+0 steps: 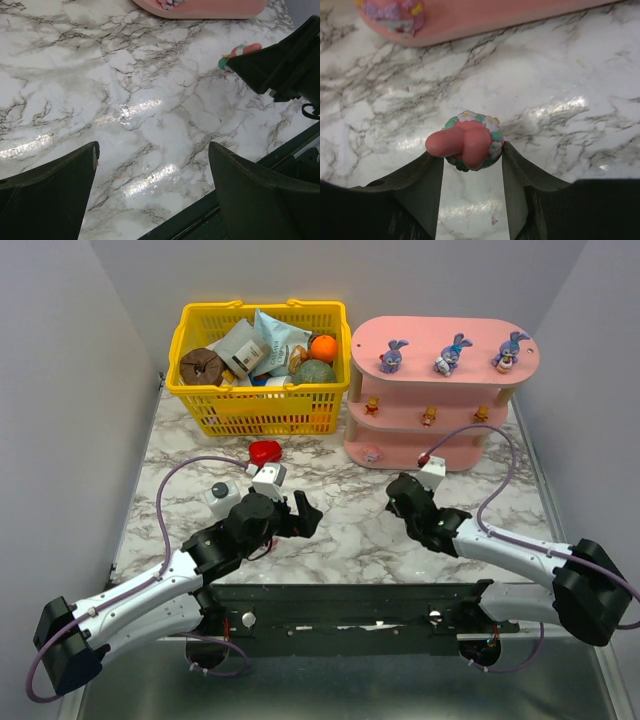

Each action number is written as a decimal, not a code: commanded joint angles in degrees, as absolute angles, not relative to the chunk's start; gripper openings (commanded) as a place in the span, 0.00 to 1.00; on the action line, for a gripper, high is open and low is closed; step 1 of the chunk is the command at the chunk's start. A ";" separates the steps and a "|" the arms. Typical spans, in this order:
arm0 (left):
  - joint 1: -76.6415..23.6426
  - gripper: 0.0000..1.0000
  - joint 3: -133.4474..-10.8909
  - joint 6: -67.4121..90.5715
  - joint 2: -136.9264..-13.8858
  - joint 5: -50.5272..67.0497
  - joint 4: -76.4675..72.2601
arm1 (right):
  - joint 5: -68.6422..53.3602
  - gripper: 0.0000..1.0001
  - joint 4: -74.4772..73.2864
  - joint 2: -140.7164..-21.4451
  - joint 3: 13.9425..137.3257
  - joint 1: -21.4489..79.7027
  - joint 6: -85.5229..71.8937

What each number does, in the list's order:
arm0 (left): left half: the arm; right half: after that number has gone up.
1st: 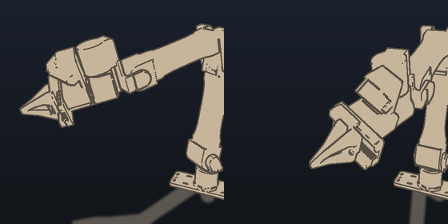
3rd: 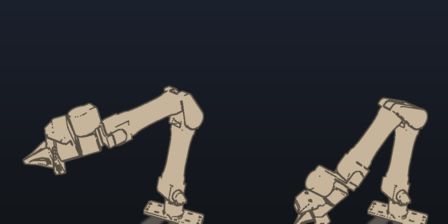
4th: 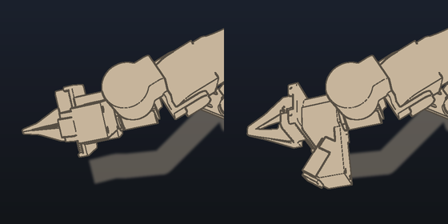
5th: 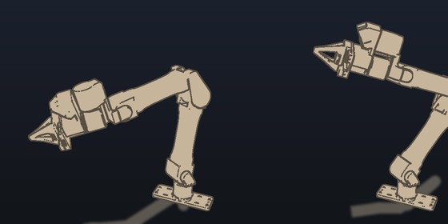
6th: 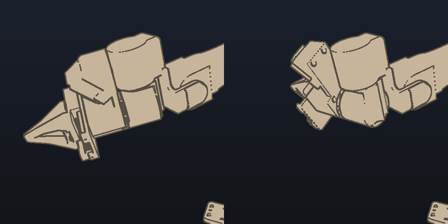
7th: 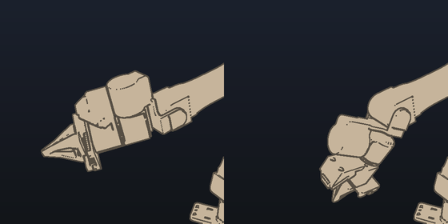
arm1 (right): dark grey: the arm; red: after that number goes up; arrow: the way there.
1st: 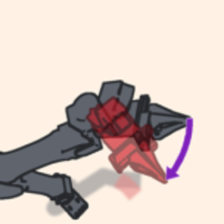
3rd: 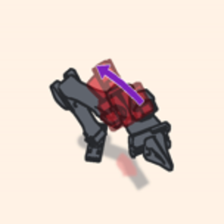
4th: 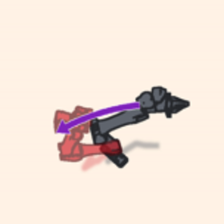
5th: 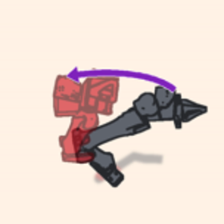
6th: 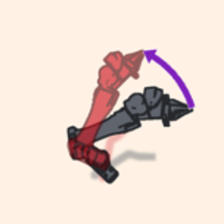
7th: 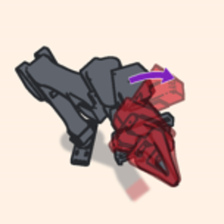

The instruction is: Place and organize the plastic toys onto the shelf

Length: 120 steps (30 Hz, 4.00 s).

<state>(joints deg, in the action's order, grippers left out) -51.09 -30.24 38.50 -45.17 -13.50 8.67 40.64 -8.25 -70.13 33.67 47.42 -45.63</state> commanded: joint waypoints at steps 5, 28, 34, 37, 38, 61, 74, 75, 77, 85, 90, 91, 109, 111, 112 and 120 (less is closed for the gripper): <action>-51.15 0.99 -30.32 38.41 -45.62 -14.50 7.73 | 38.77 0.20 4.83 -67.67 34.54 34.73 -31.48; -51.15 0.99 -30.06 38.41 -45.44 -15.12 8.44 | 26.98 0.20 22.76 -85.69 37.53 25.41 -25.14; -51.07 0.99 -30.06 38.50 -45.35 -15.38 8.52 | 26.10 0.20 24.35 -88.68 37.97 24.96 -24.70; -51.07 0.99 -30.06 38.50 -45.35 -15.38 8.61 | 26.89 0.20 23.91 -89.64 38.93 24.96 -24.70; -51.06 0.99 -30.06 38.50 -45.35 -15.47 8.61 | 27.07 0.20 23.65 -89.91 39.20 24.96 -24.61; -51.06 0.99 -30.23 38.32 -45.00 -15.56 9.14 | 34.10 0.34 19.34 -93.25 43.86 24.96 -27.33; -51.07 0.99 -30.32 38.32 -44.74 -15.56 9.23 | 33.05 0.63 19.16 -92.64 43.77 24.96 -27.07; -51.15 0.99 -30.32 38.32 -44.74 -15.56 9.23 | 32.79 0.64 19.51 -92.64 43.60 24.96 -26.90; -51.07 0.99 -30.32 38.32 -44.74 -15.56 9.23 | 32.08 0.72 19.60 -92.20 43.33 24.96 -26.72; -51.15 0.99 -30.23 38.50 -44.56 -15.38 9.23 | 29.28 0.81 21.18 -87.55 39.91 24.96 -27.07; -51.06 0.99 -30.23 38.67 -44.21 -15.12 9.23 | 23.66 0.84 18.99 -81.41 37.18 24.96 -28.92; -51.06 0.99 -30.23 38.67 -43.86 -15.12 9.23 | 22.25 0.84 18.72 -80.26 36.31 24.87 -29.18; -51.24 0.99 -40.06 38.23 -34.74 -21.35 26.35 | 14.42 0.86 15.89 -63.18 31.03 54.74 -29.36; -51.15 0.99 -41.91 37.36 -32.27 -22.41 29.77 | 14.32 0.86 17.83 -69.13 33.55 57.12 -28.31; -51.15 0.99 -43.40 36.92 -29.82 -22.93 30.66 | 14.94 0.86 17.84 -71.61 35.31 60.00 -27.87; -51.15 0.99 -47.46 34.01 -21.89 -28.03 37.08 | 18.99 0.93 14.15 -95.08 56.59 70.57 -24.26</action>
